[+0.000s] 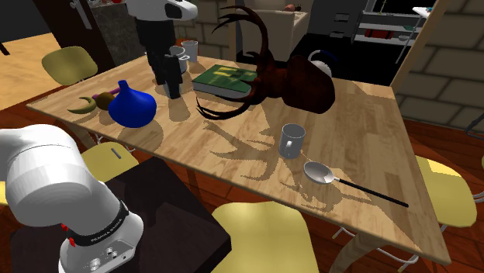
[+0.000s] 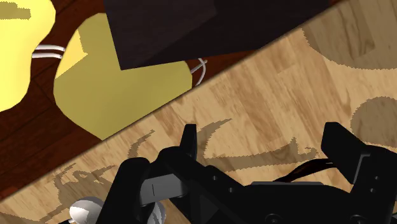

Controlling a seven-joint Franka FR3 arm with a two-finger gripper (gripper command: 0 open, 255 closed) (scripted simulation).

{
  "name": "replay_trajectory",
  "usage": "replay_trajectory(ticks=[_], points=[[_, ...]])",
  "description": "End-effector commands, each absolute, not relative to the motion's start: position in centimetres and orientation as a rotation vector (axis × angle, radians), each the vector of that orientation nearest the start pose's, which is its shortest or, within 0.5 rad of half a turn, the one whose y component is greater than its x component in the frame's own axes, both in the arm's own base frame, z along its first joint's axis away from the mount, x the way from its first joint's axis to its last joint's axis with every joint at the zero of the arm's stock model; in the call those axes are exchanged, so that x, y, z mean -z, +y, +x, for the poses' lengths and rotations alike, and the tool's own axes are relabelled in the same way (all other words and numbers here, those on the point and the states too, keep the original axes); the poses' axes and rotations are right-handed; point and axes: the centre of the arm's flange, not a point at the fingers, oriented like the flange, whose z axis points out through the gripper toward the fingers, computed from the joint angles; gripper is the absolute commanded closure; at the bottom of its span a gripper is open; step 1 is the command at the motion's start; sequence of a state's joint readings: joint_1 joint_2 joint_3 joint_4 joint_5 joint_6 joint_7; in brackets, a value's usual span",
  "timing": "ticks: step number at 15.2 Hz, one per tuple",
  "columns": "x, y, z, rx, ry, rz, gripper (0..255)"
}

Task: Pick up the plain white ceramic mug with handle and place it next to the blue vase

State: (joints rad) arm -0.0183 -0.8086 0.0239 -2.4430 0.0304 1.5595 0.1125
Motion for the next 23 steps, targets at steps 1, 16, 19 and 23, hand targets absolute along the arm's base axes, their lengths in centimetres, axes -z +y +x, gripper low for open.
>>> replay_trajectory(ticks=[1,16,19,23], points=[[-55.5,0.7,29.7,-0.118,0.181,-3.125,0],[-47.1,-8.5,43.8,-0.006,0.213,-3.139,0],[-45.5,-10.3,46.6,0.017,0.22,-3.141,0],[-43.5,-12.9,50.5,0.047,0.228,-3.144,0]])
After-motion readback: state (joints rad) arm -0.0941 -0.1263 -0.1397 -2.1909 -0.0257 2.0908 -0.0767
